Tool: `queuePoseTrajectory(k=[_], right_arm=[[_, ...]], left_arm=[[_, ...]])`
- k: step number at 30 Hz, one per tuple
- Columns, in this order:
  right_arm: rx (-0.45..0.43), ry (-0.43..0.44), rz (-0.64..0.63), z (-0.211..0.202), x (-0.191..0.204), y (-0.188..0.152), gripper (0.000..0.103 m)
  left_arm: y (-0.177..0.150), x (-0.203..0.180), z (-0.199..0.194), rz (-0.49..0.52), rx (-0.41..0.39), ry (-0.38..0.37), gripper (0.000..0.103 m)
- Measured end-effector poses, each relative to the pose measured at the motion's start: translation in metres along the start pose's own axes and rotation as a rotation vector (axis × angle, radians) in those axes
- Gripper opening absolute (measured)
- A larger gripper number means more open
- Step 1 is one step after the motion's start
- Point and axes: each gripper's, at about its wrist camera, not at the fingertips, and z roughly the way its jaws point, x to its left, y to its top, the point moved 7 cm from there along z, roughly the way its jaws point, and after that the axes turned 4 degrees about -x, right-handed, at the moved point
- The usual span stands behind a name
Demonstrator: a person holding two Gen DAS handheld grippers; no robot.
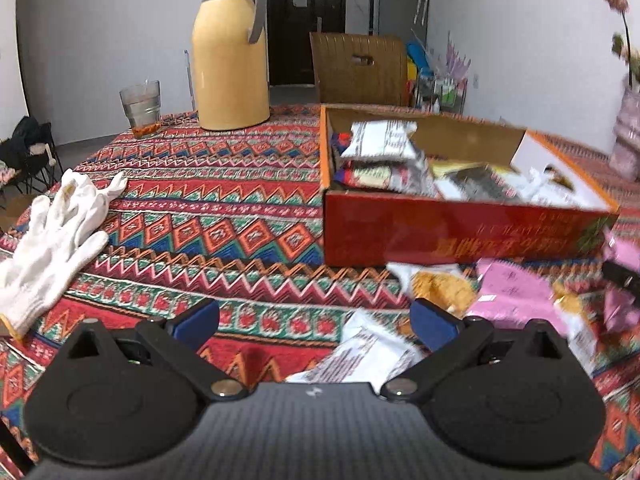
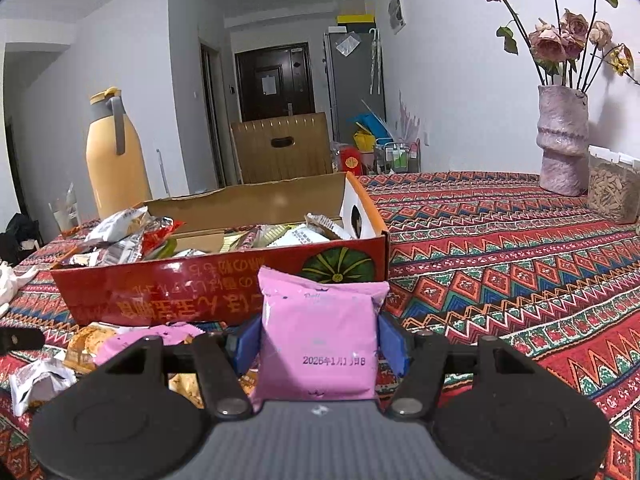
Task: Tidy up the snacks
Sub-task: 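Lower the left gripper onto a white printed packet and grasp it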
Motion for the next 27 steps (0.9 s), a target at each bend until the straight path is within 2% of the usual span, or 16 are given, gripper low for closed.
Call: queuePoseTrajectory(k=[4, 8, 12, 17, 27], right_arm=[[-0.005, 0.004, 0.0, -0.001, 0.0, 0.0, 0.061], [-0.007, 0.009, 0.0, -0.001, 0.001, 0.001, 0.061], [-0.01, 0.012, 0.002, -0.002, 0.001, 0.001, 0.061], [-0.012, 0.014, 0.002, -0.002, 0.001, 0.001, 0.061], [-0.012, 0.018, 0.0, -0.003, 0.001, 0.001, 0.061]], left_arm=[[-0.012, 0.001, 0.008, 0.028, 0.054, -0.001, 0.103], [-0.016, -0.002, 0.005, 0.012, 0.061, -0.038, 0.103], [-0.018, -0.012, 0.001, 0.038, 0.068, -0.072, 0.103], [-0.026, -0.018, 0.009, 0.077, 0.103, -0.057, 0.103], [-0.03, -0.015, 0.017, 0.045, 0.126, -0.071, 0.103]])
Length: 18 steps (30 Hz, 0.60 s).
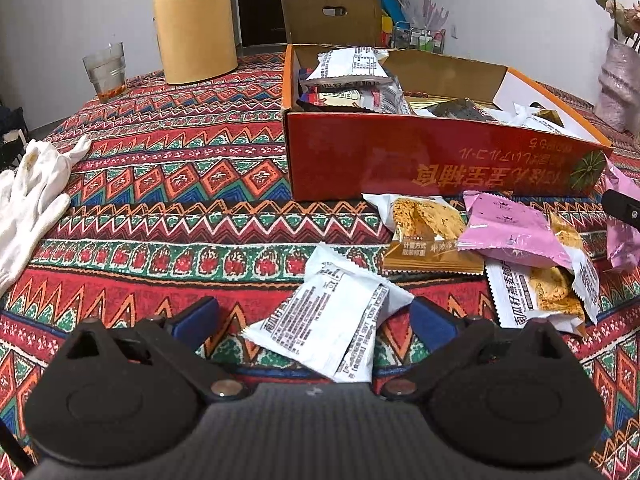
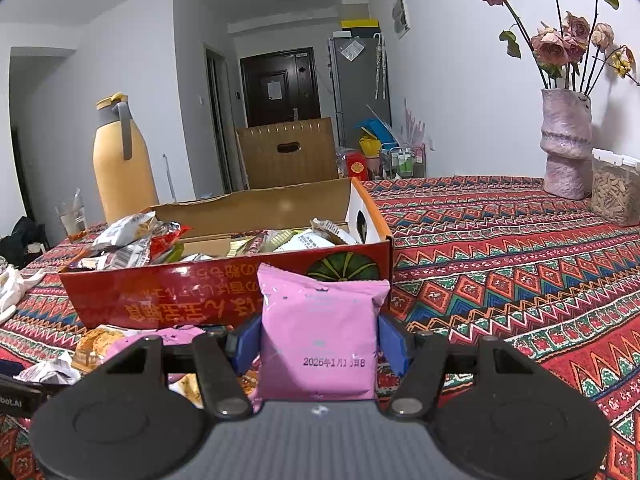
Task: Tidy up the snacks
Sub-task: 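Lower the left gripper onto a white printed packet and grasp it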
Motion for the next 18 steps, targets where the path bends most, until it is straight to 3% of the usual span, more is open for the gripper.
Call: queuePoseTrajectory(k=[18], right_arm=[[0.002, 0.0, -0.003, 0.0009, 0.0008, -0.0008, 0.061]], left_arm=[[0.0, -0.0006, 0.0012, -0.011, -0.025, 0.007, 0.103]])
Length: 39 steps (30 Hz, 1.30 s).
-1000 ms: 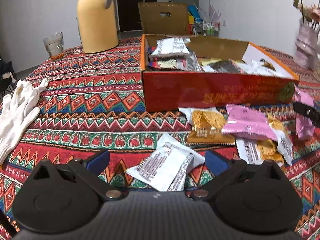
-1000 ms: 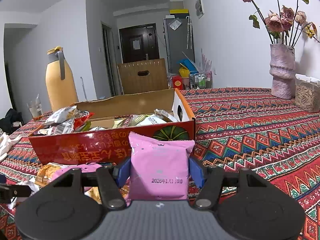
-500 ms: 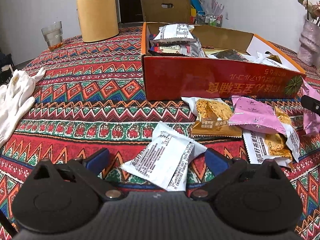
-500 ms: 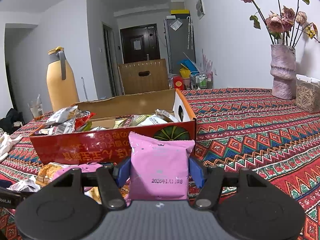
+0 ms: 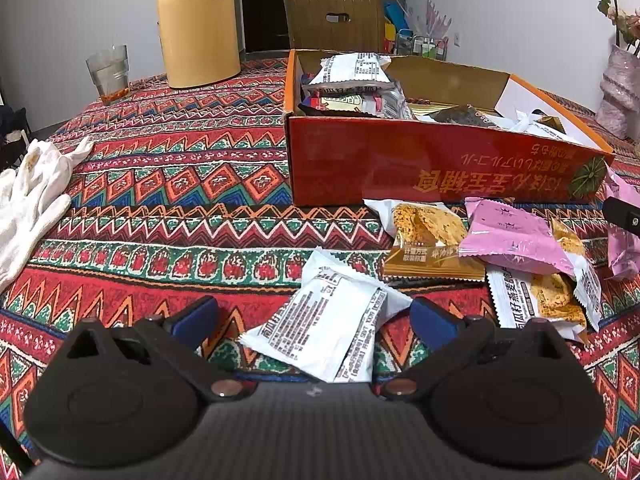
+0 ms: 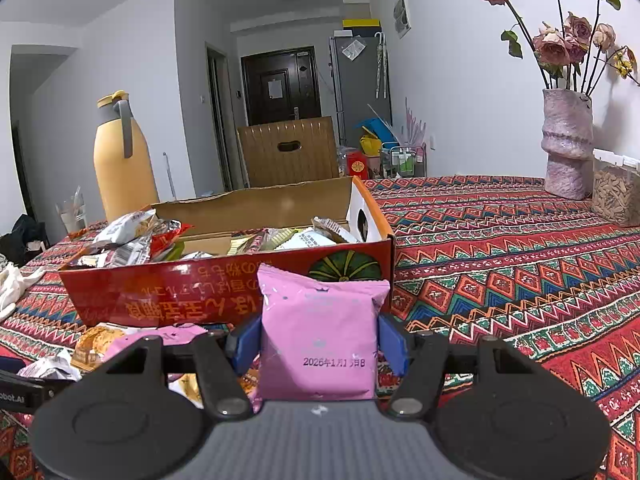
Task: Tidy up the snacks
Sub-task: 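Lower the left gripper onto a white printed packet and grasp it, then carry the white and pink packets over the box and open both grippers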
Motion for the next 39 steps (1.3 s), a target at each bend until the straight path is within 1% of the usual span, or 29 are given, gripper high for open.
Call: queuePoseTrajectory(k=[1, 3, 4, 5, 6, 7, 8, 10, 12, 13, 17, 22, 26, 28, 30, 31, 33, 34, 35, 36, 38, 39], right_arm=[[0.0, 0.0, 0.0, 0.0, 0.0, 0.0, 0.061], [0.0, 0.0, 0.0, 0.0, 0.0, 0.0, 0.061], [0.0, 0.0, -0.001, 0.0, 0.0, 0.0, 0.061], [0.0, 0.0, -0.001, 0.0, 0.0, 0.0, 0.061], [0.0, 0.0, -0.001, 0.0, 0.0, 0.0, 0.061], [0.0, 0.0, -0.001, 0.0, 0.0, 0.0, 0.061], [0.0, 0.0, 0.0, 0.0, 0.0, 0.0, 0.061], [-0.001, 0.0, 0.0, 0.0, 0.0, 0.0, 0.061], [-0.002, 0.002, -0.001, 0.0, 0.001, 0.0, 0.061], [-0.003, 0.003, -0.002, 0.0, 0.001, 0.0, 0.061], [-0.008, 0.008, -0.006, 0.0, 0.002, 0.0, 0.061], [-0.021, 0.022, -0.012, -0.006, 0.004, 0.002, 0.061], [-0.034, 0.04, -0.023, -0.012, 0.008, 0.003, 0.061], [-0.034, 0.043, -0.027, -0.015, 0.008, 0.003, 0.061], [-0.034, 0.045, -0.025, -0.016, 0.008, 0.003, 0.061], [-0.034, 0.046, -0.023, -0.017, 0.008, 0.003, 0.061], [-0.035, 0.047, -0.021, -0.019, 0.007, 0.003, 0.061], [-0.035, 0.047, -0.02, -0.02, 0.007, 0.002, 0.061], [-0.034, 0.048, -0.02, -0.02, 0.007, 0.002, 0.061], [-0.034, 0.05, -0.019, -0.021, 0.007, 0.003, 0.061], [-0.035, 0.053, -0.018, -0.023, 0.006, 0.002, 0.061], [-0.035, 0.055, -0.018, -0.023, 0.006, 0.002, 0.061]], left_arm=[[0.0, -0.001, 0.0, 0.003, -0.003, 0.002, 0.102], [0.0, -0.003, -0.002, 0.014, -0.017, -0.003, 0.097], [0.0, -0.005, -0.004, 0.019, -0.025, -0.008, 0.09], [0.0, -0.007, -0.006, 0.026, -0.035, -0.015, 0.08], [0.0, -0.008, -0.008, 0.032, -0.044, -0.022, 0.076], [0.0, -0.009, -0.01, 0.037, -0.051, -0.025, 0.067], [0.0, -0.01, -0.012, 0.04, -0.056, -0.029, 0.06], [-0.001, -0.012, -0.014, 0.041, -0.061, -0.04, 0.059], [-0.001, -0.013, -0.016, 0.04, -0.066, -0.051, 0.048], [-0.001, -0.013, -0.017, 0.038, -0.068, -0.054, 0.047], [-0.002, -0.014, -0.022, 0.027, -0.075, -0.056, 0.046], [-0.001, -0.015, -0.034, 0.026, -0.107, -0.061, 0.045], [0.002, -0.019, -0.042, 0.036, -0.13, -0.072, 0.033], [0.002, -0.022, -0.044, 0.039, -0.133, -0.074, 0.031], [0.001, -0.023, -0.043, 0.04, -0.125, -0.073, 0.031], [0.001, -0.024, -0.042, 0.041, -0.121, -0.068, 0.032], [0.0, -0.025, -0.041, 0.037, -0.113, -0.067, 0.041], [0.0, -0.024, -0.041, 0.035, -0.112, -0.062, 0.049], [0.001, -0.024, -0.04, 0.032, -0.111, -0.054, 0.055], [0.001, -0.023, -0.039, 0.026, -0.107, -0.049, 0.056], [0.0, -0.021, -0.036, 0.015, -0.098, -0.039, 0.063], [0.0, -0.019, -0.034, 0.01, -0.09, -0.028, 0.064]])
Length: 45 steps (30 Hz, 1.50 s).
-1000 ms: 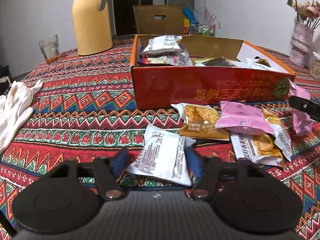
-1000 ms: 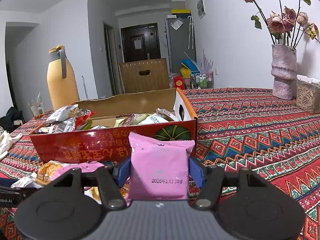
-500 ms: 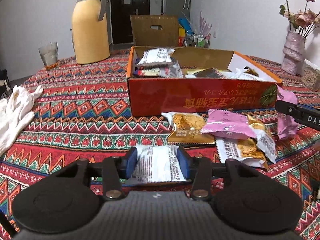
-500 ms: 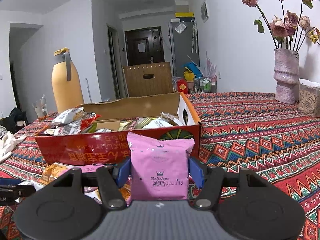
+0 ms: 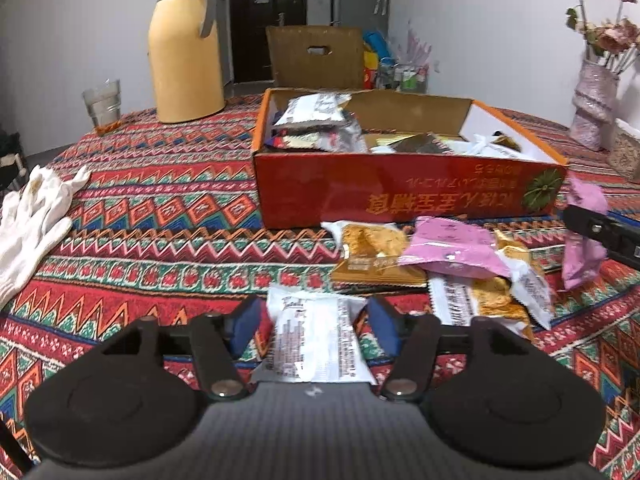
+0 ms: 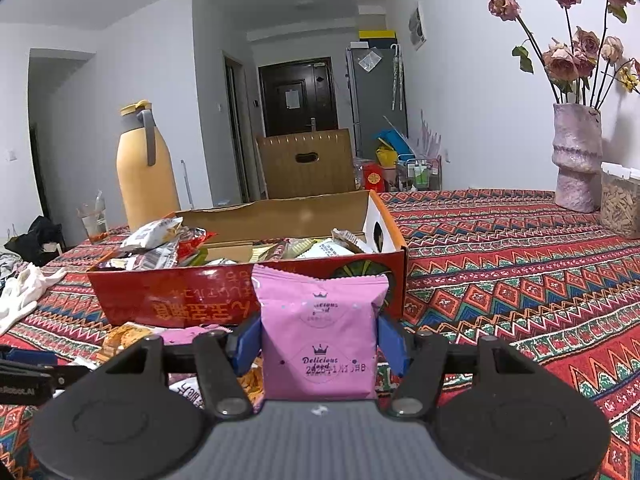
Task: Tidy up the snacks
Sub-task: 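Carry the white and pink packets over the box and open both grippers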
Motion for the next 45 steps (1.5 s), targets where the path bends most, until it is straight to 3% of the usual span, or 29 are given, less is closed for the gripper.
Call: queuePoseTrajectory(k=[2, 4, 8, 20, 45], right_arm=[[0.0, 0.002, 0.0, -0.001, 0.001, 0.0, 0.061], [-0.001, 0.004, 0.001, -0.003, 0.001, 0.0, 0.061], [-0.006, 0.009, 0.004, -0.006, 0.002, 0.001, 0.061], [-0.026, 0.032, 0.001, -0.016, 0.01, 0.009, 0.061], [-0.102, 0.048, -0.019, 0.006, 0.027, 0.06, 0.061]], left_arm=[[-0.003, 0.002, 0.006, -0.004, 0.028, 0.022, 0.061], [-0.006, 0.002, 0.012, -0.014, 0.056, 0.006, 0.05], [-0.006, 0.002, 0.01, -0.02, 0.047, 0.01, 0.044], [0.012, -0.002, -0.014, -0.031, -0.031, 0.001, 0.044], [0.096, -0.041, -0.033, -0.041, -0.196, -0.071, 0.044]])
